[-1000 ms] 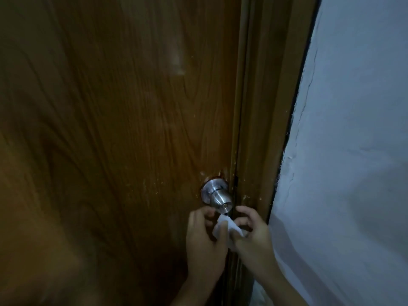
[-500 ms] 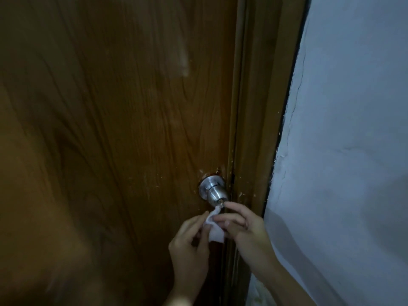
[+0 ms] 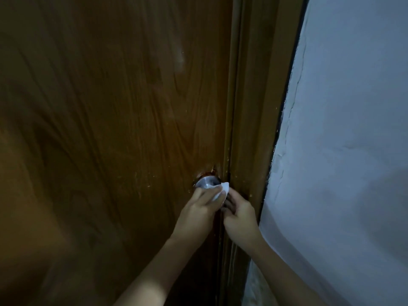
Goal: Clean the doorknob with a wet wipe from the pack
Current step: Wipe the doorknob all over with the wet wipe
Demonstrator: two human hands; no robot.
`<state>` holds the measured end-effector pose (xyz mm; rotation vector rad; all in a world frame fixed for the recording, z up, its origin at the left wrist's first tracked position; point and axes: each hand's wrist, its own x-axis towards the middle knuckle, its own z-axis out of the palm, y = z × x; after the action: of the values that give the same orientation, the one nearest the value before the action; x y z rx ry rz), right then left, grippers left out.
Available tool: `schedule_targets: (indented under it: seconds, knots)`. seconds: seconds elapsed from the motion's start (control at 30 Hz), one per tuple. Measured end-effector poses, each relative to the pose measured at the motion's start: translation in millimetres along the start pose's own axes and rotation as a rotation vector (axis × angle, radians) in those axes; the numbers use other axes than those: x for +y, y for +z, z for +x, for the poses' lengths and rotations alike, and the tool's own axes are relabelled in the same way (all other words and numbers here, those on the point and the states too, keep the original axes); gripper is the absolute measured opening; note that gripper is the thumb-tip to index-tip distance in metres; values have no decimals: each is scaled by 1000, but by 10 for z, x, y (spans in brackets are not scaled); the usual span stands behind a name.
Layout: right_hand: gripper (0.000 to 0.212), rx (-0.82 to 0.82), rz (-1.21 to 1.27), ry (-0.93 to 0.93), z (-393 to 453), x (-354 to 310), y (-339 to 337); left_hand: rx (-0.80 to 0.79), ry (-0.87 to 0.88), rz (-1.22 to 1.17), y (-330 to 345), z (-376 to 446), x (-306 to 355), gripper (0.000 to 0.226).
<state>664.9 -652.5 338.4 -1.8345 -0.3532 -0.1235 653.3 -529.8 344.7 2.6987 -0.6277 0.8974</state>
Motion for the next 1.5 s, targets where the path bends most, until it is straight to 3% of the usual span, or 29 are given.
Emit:
schedule_targets:
  seconds: [0.2,0.33,0.53,0.63,0.8,1.0,1.2,1.4,1.5]
  knots:
    - [56,5,25,40,32,60,1,210,-226,-167,132,-106,35,26]
    - [41,-25,13,1,18,9,-30,106,-22,-43,45,-23,-2,36]
    - [55,-12,79,66,41,-7,-30,280,-399,-323,169,-130,83,31]
    - [57,-2,102,99,69,-10,-45,278,-355,-268,210,-206,111,33]
    - [40,-9,87,40,55,-36,-60,207,-154,-48,126,36,16,31]
    - [55,7,69,81,82,0,-57,405,-416,-285,306,-167,149,30]
    - [32,-7,52,28,78,-17,-74,229,-136,-2,195,46,46,32]
    - [54,15,60,56,113,6,-64,414,-474,-252,352,-175,193,31]
    - [50,14,37,48,123,22,-58,382,-364,-125,344,-149,196,33]
